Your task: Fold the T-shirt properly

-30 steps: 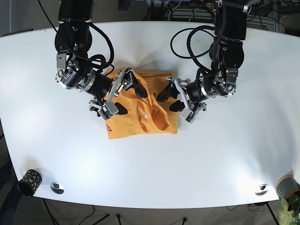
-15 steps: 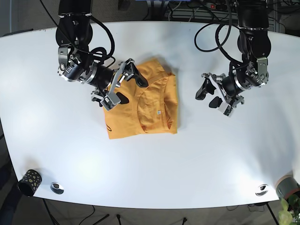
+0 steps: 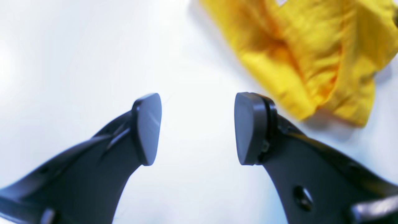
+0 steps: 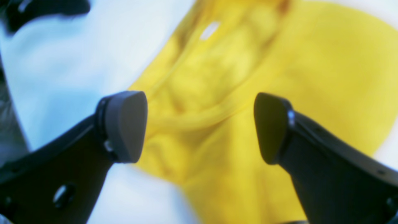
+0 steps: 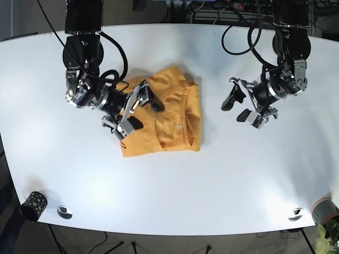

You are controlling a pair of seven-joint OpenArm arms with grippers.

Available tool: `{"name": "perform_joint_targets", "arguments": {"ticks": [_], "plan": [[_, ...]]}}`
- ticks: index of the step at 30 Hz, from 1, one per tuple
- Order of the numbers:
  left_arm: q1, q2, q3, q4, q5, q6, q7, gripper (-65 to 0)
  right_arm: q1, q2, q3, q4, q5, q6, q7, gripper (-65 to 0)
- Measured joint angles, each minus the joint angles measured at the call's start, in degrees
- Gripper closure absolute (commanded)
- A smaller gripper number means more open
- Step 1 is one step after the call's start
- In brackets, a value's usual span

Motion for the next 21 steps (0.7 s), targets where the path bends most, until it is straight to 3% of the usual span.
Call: {"name": "perform_joint_targets", "arguments": {"ticks": [3, 5, 10, 12, 16, 21], "plan": [[0.2, 1.7, 3.8, 1.5, 0.0, -0.2, 0.6, -34.6, 3.5, 0.0, 3.5, -3.4, 0.0, -0.02, 0.0, -49.1], [0.0, 2.8, 7.2, 1.9, 0.0, -0.2, 0.3, -34.6, 5.9, 1.6, 4.7, -6.7, 0.1, 0.02, 0.1, -46.3], [-0.5, 6.7, 12.9, 2.0, 5.7, -0.3, 0.4, -34.4, 11.7, 4.0, 5.2, -15.3, -0.7, -0.48, 0.1, -26.5], [-0.8, 9.1, 14.4, 2.0, 8.9, -0.4, 0.5, -34.4, 13.6, 4.0, 5.0, -18.6, -0.4, -0.22, 0.6, -21.7], [-1.2, 14.3, 15.1, 1.9, 14.6, -0.4, 0.5, -34.4, 15.7, 3.2, 4.6, -24.4, -1.7, -0.11, 4.2, -20.8], [-1.7, 16.7, 15.2, 0.6, 16.7, -0.4, -0.4, -34.4, 16.9, 1.7, 5.2, -29.3, -13.4, -0.37, 7.9, -20.6]]}}
